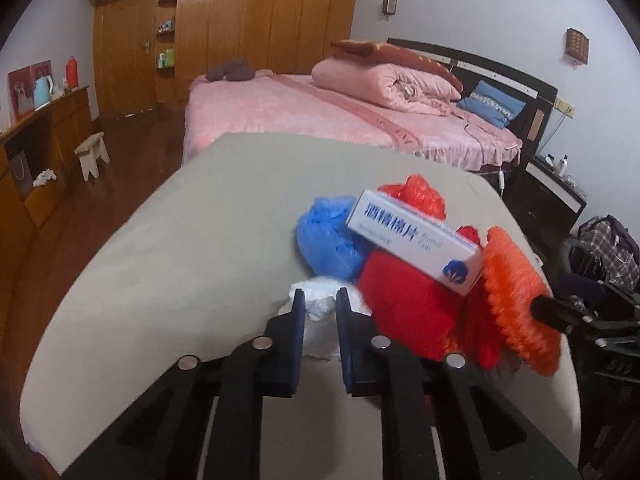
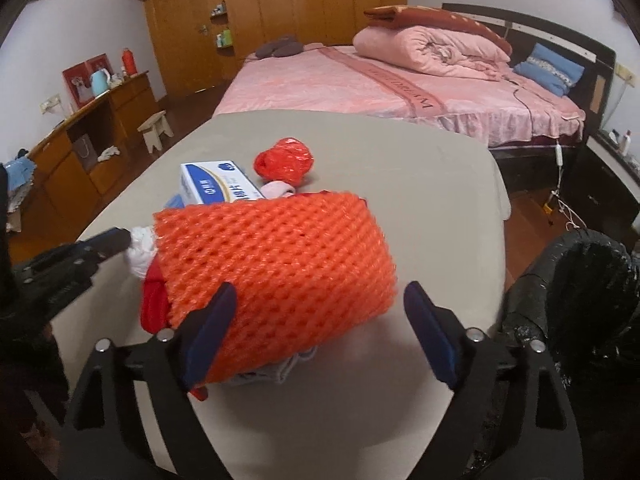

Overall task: Collect trash
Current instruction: 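Grasp the white tissue ball with the left gripper while the right grasps the orange mesh net, then carry both items over the black bin and open both grippers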

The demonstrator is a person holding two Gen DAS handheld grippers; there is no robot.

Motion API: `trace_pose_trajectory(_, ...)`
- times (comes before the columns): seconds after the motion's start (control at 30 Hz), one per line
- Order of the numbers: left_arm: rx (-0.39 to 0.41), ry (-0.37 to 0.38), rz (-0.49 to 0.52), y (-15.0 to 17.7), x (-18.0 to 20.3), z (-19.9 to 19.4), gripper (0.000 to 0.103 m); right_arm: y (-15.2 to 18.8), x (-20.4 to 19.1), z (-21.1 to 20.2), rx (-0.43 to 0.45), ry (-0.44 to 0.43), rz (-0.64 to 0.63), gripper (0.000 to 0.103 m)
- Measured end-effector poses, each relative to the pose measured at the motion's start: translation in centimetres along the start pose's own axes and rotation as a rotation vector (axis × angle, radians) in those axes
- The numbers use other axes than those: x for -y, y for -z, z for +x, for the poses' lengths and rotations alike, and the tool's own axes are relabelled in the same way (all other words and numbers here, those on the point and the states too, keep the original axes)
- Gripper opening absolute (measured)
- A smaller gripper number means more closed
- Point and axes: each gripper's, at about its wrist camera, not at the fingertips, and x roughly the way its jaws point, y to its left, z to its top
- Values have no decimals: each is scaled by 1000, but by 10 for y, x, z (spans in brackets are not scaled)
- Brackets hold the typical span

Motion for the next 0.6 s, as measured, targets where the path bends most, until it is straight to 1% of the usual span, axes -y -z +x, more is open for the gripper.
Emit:
trace_pose_trajectory(0.03, -2, 1, 7, -3, 0, 0, 15, 0, 1, 0, 3, 7, 1, 88)
trace_pose_trajectory(0.1, -12, -8, 26, -4, 4, 4, 16, -1, 3, -1, 9, 9, 6, 88)
trace_pose_trajectory(0.13, -20, -1, 24, -3, 4, 7, 20, -1, 3, -1, 11, 3, 7, 88)
trace_pose_trajectory(0.17, -28, 4, 19, -3, 3, 8, 24, -1, 3, -1, 14, 0, 3, 88)
trace_pose_trajectory(0.23, -44, 7, 8, -2, 3, 13, 52, 0, 1, 0, 7, -8, -6, 88)
trace_pose_trajectory(0.3, -55, 10, 3, 1, 3, 16, 59, 1, 1, 6, -9, -39, 2, 88)
trace_pose_trajectory(0.33, -65, 11, 2, 1, 3, 18, 62, 1, 1, 9, -18, -53, 7, 82)
trace_pose_trajectory(0.37, -80, 10, 1, 3, 3, 20, 63, 2, 3, 14, -37, -76, 13, 71)
trace_pose_trajectory(0.43, -94, 12, 0, 7, 3, 20, 66, 4, 3, 19, -59, -112, 27, 62)
trace_pose_trajectory(0.47, -99, 12, 1, 10, 3, 19, 68, 5, 2, 18, -59, -126, 32, 53)
trace_pose_trajectory(0.5, -101, 9, 5, 13, 3, 19, 70, 5, 2, 17, -58, -142, 31, 50)
trace_pose_trajectory(0.57, -108, 5, 13, 18, 3, 19, 70, 6, -2, 14, -51, -148, 15, 40)
trace_pose_trajectory(0.6, -113, 11, 12, 20, 3, 21, 68, 6, -3, 11, -42, -153, 9, 37)
